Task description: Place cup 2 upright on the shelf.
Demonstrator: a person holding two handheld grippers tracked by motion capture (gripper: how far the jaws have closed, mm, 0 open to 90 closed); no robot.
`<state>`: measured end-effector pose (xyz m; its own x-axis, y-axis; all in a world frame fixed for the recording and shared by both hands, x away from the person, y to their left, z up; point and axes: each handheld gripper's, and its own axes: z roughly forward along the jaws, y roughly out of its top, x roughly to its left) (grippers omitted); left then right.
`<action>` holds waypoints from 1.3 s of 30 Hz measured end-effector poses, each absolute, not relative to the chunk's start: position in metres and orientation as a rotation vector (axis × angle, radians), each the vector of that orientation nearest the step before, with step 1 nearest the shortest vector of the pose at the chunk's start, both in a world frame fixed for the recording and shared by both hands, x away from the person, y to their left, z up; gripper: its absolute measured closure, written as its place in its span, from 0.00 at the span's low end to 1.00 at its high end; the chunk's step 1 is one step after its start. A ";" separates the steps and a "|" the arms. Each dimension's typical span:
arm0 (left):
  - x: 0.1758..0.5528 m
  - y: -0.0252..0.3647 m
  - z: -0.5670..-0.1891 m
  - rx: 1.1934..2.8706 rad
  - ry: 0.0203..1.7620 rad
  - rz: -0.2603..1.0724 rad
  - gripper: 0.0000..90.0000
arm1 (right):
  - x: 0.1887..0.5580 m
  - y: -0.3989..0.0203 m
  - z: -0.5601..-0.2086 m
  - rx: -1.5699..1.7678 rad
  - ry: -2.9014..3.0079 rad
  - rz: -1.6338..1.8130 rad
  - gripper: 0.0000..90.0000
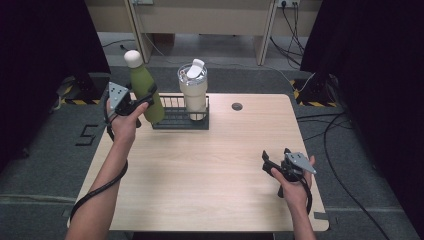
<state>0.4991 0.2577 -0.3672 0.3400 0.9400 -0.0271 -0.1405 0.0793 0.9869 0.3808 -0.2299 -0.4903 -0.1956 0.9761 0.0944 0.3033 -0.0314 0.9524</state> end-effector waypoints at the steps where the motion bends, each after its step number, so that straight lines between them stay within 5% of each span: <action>1: 0.500 0.258 -0.367 1.202 0.872 0.986 0.25 | 0.381 -0.230 -0.490 1.376 1.563 1.255 0.17; 39: 0.526 0.252 -0.356 1.196 0.887 0.979 0.25 | 0.382 -0.230 -0.492 1.380 1.567 1.252 0.17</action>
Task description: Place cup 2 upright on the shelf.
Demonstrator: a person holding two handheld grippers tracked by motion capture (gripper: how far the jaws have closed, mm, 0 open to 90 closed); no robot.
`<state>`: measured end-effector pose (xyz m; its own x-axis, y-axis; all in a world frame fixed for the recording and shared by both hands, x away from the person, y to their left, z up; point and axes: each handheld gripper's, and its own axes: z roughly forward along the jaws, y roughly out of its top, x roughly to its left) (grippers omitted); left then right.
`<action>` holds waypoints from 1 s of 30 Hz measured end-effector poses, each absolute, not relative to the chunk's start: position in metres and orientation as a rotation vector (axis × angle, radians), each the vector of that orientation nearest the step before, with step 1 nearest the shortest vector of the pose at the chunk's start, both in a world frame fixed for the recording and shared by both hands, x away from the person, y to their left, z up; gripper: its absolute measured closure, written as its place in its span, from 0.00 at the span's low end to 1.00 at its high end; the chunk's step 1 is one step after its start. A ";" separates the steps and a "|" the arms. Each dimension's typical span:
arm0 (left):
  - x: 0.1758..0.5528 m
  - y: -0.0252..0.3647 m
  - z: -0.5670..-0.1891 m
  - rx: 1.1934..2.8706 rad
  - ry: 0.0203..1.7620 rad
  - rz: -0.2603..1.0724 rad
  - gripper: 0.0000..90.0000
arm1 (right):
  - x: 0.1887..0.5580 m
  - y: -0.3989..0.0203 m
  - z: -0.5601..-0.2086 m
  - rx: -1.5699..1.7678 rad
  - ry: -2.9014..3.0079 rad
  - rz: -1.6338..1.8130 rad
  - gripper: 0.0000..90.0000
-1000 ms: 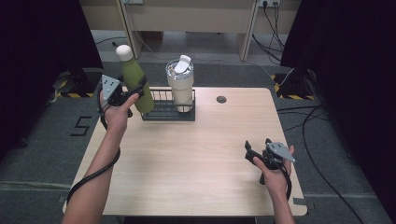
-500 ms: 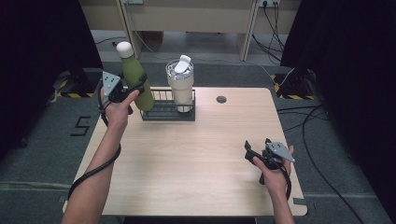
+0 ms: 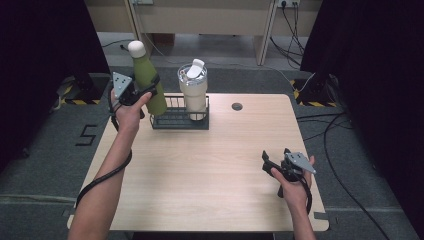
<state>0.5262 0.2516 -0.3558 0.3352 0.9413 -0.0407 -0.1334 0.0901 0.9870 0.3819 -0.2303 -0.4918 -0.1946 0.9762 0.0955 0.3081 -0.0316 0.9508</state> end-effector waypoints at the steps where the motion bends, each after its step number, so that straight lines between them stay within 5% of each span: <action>1: 0.527 0.251 -0.355 1.196 0.887 0.980 0.25 | 0.382 -0.230 -0.492 1.380 1.567 1.252 0.17; 30: 0.551 0.242 -0.353 1.204 0.897 0.972 0.25 | 0.383 -0.233 -0.493 1.390 1.563 1.252 0.17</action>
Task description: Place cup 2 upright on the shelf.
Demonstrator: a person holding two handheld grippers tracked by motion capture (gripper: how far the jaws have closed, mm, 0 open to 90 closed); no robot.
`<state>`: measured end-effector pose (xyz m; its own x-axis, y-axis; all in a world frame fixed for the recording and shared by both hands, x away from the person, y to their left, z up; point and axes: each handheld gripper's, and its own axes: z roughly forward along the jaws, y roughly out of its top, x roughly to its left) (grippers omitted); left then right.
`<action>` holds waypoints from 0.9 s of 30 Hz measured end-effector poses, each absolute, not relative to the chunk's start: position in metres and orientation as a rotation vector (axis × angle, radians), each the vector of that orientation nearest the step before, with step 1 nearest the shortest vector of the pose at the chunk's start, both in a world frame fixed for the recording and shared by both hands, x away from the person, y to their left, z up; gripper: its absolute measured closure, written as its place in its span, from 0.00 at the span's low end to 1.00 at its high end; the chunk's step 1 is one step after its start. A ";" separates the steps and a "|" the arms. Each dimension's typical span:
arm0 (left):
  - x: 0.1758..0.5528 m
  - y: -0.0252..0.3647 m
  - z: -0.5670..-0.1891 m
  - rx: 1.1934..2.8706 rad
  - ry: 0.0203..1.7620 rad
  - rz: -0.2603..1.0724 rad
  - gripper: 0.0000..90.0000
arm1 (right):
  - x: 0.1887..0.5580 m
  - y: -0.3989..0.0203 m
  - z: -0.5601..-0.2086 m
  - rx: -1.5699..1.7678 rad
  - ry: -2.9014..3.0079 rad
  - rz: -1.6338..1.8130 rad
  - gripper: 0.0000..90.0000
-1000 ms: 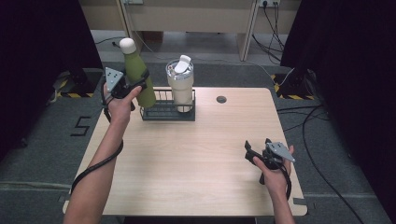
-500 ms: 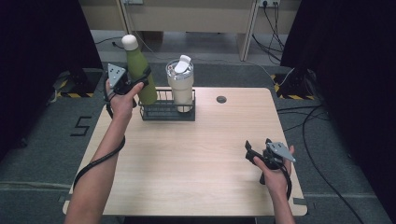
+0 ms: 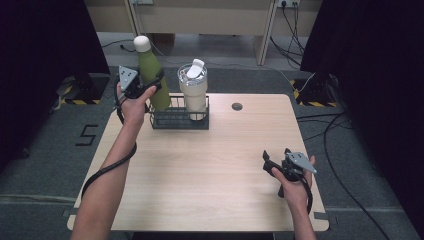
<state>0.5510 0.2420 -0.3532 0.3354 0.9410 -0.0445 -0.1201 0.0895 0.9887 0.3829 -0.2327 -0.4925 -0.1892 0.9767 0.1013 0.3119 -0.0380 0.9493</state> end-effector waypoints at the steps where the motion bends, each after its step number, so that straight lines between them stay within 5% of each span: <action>1: 0.552 0.241 -0.353 1.200 0.898 0.971 0.25 | 0.383 -0.233 -0.493 1.391 1.562 1.252 0.17; 27: 0.576 0.241 -0.373 1.243 0.940 0.978 0.25 | 0.384 -0.233 -0.495 1.395 1.570 1.249 0.17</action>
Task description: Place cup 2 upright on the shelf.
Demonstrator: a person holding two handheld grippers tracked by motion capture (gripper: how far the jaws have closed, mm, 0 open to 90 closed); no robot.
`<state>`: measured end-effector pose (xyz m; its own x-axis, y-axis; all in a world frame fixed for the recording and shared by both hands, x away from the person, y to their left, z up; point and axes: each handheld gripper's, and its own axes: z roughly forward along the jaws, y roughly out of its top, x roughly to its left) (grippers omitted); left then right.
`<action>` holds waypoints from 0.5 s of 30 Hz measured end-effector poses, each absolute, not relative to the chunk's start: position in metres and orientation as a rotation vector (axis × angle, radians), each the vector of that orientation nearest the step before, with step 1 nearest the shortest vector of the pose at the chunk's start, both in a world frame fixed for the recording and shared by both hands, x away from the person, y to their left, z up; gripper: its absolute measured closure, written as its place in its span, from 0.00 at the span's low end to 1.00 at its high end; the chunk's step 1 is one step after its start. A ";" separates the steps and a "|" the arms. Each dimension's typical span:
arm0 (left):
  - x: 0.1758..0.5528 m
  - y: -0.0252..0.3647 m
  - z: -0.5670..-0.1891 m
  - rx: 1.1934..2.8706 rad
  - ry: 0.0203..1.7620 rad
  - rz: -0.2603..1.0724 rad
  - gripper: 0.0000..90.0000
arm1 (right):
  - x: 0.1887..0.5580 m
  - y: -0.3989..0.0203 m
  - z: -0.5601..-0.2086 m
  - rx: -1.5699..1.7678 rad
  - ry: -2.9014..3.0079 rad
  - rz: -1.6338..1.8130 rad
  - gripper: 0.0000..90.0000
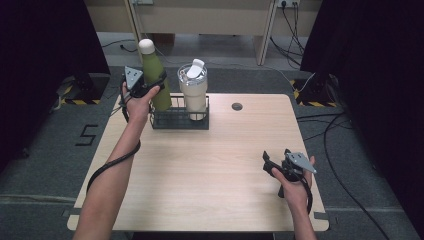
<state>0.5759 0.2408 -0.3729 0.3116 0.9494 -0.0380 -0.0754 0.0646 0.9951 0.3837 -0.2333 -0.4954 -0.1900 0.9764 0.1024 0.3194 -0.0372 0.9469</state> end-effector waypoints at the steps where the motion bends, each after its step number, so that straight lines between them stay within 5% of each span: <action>1: 0.577 0.241 -0.374 1.243 0.943 0.979 0.25 | 0.384 -0.233 -0.495 1.395 1.570 1.248 0.17; 15: 0.583 0.242 -0.387 1.262 0.960 0.977 0.25 | 0.384 -0.232 -0.497 1.394 1.575 1.248 0.17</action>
<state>0.5829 0.2420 -0.3867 0.3033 0.9522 -0.0358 -0.0525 0.0542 0.9972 0.3843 -0.2321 -0.4966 -0.1933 0.9759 0.1012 0.3212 -0.0345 0.9464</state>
